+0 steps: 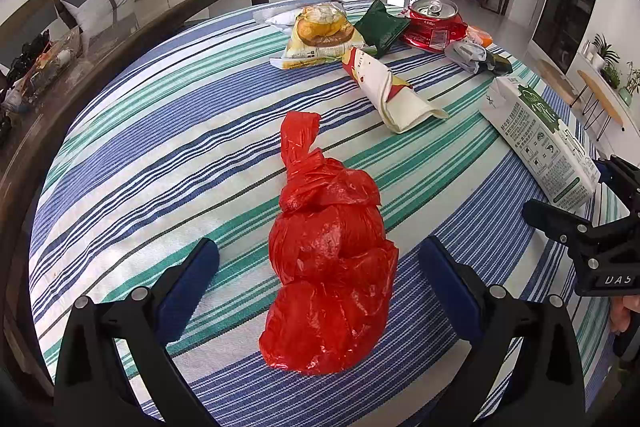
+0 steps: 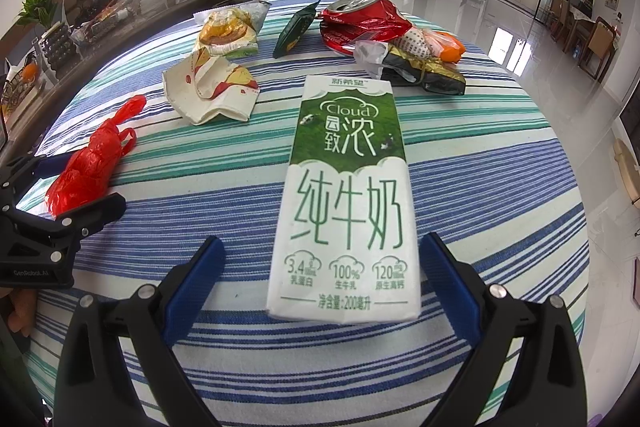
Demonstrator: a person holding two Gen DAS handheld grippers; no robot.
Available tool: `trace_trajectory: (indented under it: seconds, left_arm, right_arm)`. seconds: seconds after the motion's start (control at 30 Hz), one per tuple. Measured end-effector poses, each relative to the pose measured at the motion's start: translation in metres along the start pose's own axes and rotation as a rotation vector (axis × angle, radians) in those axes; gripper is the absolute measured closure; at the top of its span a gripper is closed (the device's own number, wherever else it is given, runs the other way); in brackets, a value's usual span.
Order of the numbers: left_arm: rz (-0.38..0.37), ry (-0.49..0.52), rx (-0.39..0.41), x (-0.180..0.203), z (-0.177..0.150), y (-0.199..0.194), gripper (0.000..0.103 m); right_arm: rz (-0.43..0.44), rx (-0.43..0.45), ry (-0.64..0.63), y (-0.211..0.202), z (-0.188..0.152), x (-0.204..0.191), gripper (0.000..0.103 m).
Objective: Collect trash
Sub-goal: 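Grasp the red plastic bag with left tool while right tool holds the milk carton, then carry bag and carton over the blue wastebasket and open both tools to drop them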
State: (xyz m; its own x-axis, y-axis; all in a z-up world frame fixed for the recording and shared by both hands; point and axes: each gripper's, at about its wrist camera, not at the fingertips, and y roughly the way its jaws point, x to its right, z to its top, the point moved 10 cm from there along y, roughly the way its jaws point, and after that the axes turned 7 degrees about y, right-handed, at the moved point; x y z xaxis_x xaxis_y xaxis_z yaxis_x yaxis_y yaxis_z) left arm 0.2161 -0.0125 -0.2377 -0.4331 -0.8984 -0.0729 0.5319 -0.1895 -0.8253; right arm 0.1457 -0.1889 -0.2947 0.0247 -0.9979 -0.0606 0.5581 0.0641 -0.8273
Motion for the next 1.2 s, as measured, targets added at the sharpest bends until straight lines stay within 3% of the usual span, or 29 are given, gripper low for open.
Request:
trace_trajectory:
  seconds: [0.47,0.67,0.77,0.83,0.93,0.97,1.0,1.03,1.1,1.2]
  left_arm:
    - [-0.019,0.014,-0.007,0.0,0.0,0.0,0.004]
    - [-0.161,0.047,-0.055,-0.004,0.005,-0.009,0.005]
    - [-0.117,0.115,-0.052,-0.001,0.012,-0.01,0.005]
    - [-0.11,0.13,-0.059,0.003,0.016,-0.006,0.006]
    - [-0.106,0.128,-0.074,0.004,0.02,-0.002,0.017]
    - [-0.084,0.135,-0.076,0.002,0.02,-0.001,0.021]
    - [-0.062,0.142,-0.08,0.0,0.021,-0.001,0.029]
    - [-0.057,0.143,-0.085,-0.001,0.02,0.0,0.039]
    - [-0.071,0.133,-0.092,-0.002,0.018,-0.001,0.059]
    - [-0.074,0.116,-0.066,-0.002,0.021,-0.01,0.061]
  right_arm:
    - [0.024,-0.001,0.0,-0.001,0.0,-0.001,0.006]
    - [0.132,-0.075,0.061,-0.02,0.022,0.011,0.006]
    - [0.141,-0.142,0.003,-0.02,0.037,-0.001,0.007]
    - [0.103,-0.19,-0.051,-0.011,0.042,-0.009,0.007]
    - [0.047,-0.232,-0.068,0.004,0.044,-0.008,0.009]
    - [0.041,-0.242,-0.06,0.007,0.044,-0.007,0.021]
    - [0.042,-0.263,-0.058,0.009,0.043,-0.006,0.047]
    - [0.045,-0.273,-0.05,0.01,0.042,-0.005,0.053]
    - [0.063,-0.246,-0.035,0.0,0.044,-0.002,0.054]
    - [0.11,-0.192,-0.012,-0.022,0.048,0.001,0.054]
